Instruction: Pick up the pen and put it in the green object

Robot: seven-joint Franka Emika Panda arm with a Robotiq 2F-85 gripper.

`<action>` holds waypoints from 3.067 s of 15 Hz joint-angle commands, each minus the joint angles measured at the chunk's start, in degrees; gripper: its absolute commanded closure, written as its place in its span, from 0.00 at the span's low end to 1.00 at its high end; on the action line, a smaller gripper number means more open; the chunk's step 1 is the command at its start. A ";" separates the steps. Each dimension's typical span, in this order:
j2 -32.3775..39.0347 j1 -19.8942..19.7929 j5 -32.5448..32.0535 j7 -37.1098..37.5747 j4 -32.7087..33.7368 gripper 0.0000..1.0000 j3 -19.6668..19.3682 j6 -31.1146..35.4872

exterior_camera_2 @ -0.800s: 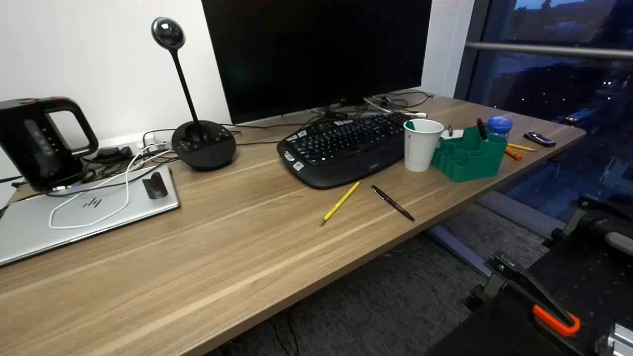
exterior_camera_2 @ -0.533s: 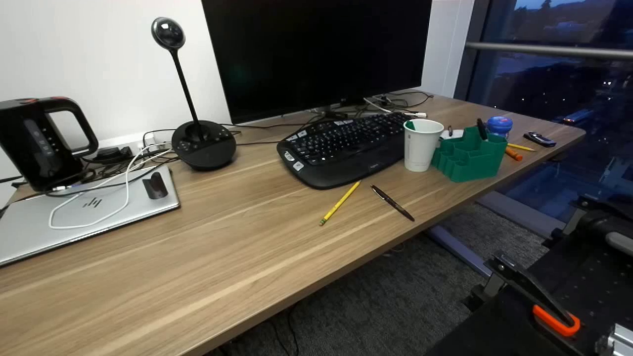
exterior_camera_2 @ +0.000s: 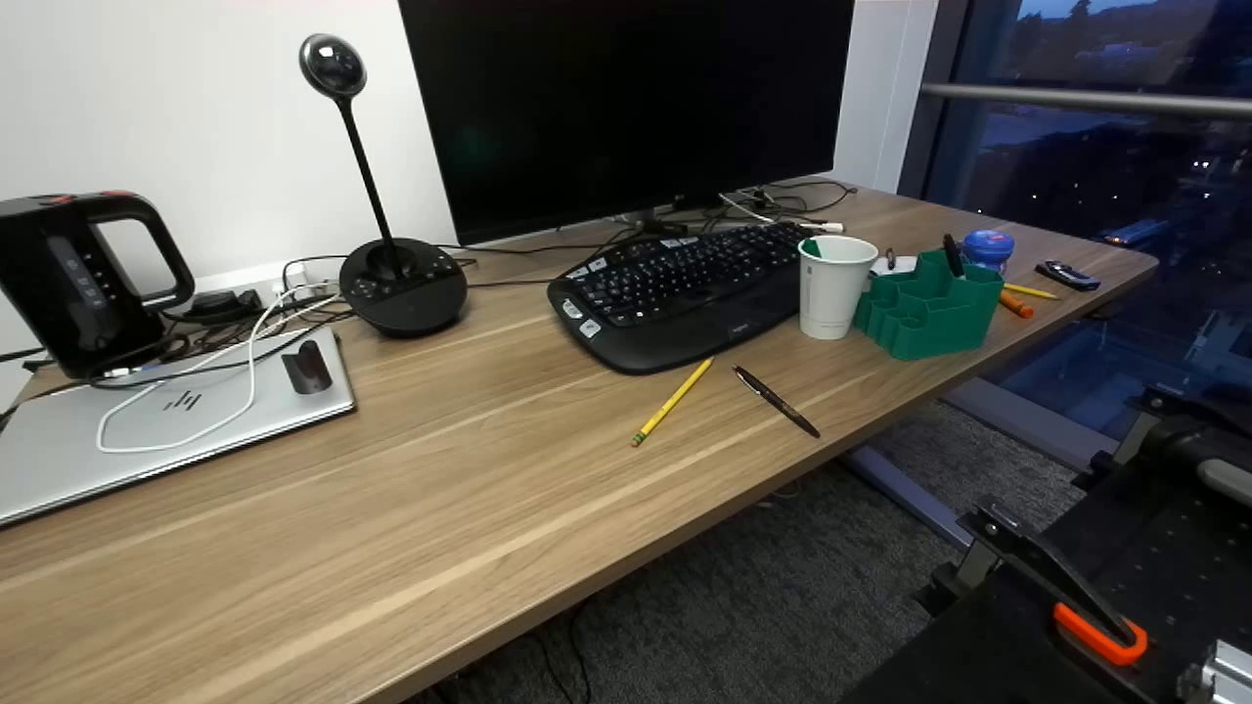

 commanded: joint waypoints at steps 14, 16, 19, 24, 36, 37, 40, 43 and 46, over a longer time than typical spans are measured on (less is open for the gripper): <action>0.08 0.95 -0.17 0.15 0.14 0.00 -0.88 -0.13; 0.08 0.95 -0.17 0.15 0.14 0.00 -0.88 -0.13; 0.08 0.95 -0.17 0.15 0.14 0.00 -0.88 -0.13; 0.45 0.90 -1.18 0.01 -0.34 0.00 -0.81 1.22; 14.11 1.42 -6.02 -2.77 -9.83 0.00 -3.11 30.80; 15.72 1.63 -5.71 -2.72 -10.29 0.00 -3.34 35.15; 21.75 2.39 -5.18 -2.68 -9.38 0.00 -4.36 43.17; 26.92 3.46 -7.17 -2.44 -8.55 0.00 -6.75 48.82; 31.53 4.83 -9.72 -1.73 -7.62 0.00 -10.20 50.63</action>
